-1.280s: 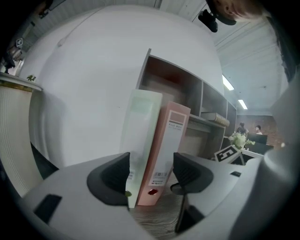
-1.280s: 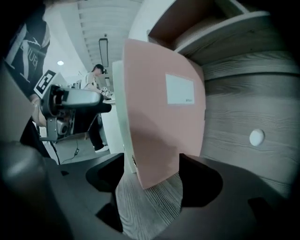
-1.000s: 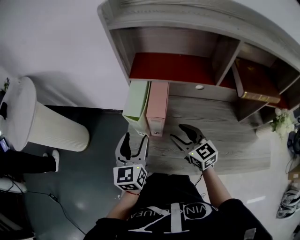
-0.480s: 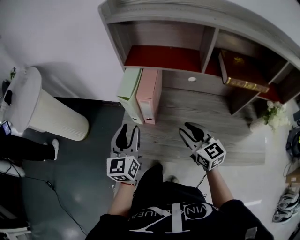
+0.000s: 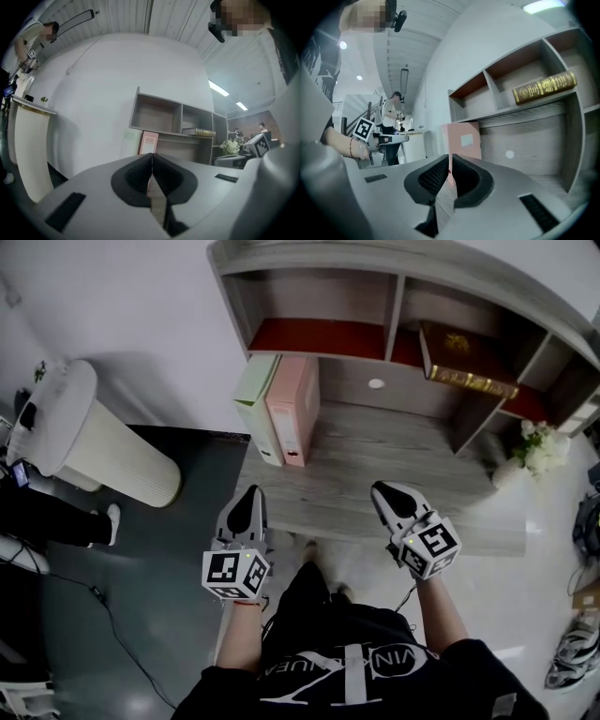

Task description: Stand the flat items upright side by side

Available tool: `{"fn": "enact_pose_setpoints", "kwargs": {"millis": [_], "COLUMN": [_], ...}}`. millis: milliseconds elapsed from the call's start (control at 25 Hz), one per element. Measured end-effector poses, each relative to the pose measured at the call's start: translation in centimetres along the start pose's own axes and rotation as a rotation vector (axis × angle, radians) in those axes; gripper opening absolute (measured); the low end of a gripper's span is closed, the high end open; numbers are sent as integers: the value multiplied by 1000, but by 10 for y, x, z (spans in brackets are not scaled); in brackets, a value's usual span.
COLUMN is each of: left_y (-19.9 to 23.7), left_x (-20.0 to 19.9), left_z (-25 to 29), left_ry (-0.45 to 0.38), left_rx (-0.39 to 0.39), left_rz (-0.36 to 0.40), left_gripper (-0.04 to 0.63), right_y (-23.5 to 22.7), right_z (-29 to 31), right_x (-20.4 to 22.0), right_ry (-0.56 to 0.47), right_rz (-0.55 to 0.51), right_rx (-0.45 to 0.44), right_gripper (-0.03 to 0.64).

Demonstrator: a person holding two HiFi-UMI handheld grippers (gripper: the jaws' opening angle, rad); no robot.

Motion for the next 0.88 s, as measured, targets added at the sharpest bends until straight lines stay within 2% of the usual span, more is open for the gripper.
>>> {"fn": "enact_pose_setpoints", "kwargs": {"millis": [400, 600, 880], "left_y": [-13, -16, -19], "left_x": [-5, 1, 2], "left_z": [-43, -56, -66], "left_ry": [-4, 0, -14], "left_rx": [-63, -106, -127], "left_rz": [-19, -36, -29], "left_gripper": [3, 3, 3], "right_y": [16, 15, 18], "right_z": [-43, -55, -63], "right_x": [-13, -10, -9], "right_ry": [-65, -74, -76], "right_rz": [-20, 19, 17], "right_rx": [20, 36, 41], "right_gripper": [9, 9, 9]}}
Point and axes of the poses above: the fingertips, and each gripper's own axes: z forward along the fingers, y to its left, x out of its underside, the point moved 9 cm from there along -z, backward along the fingers, and after that the axes turned 5 degrees about y, right-handed, at the moved point
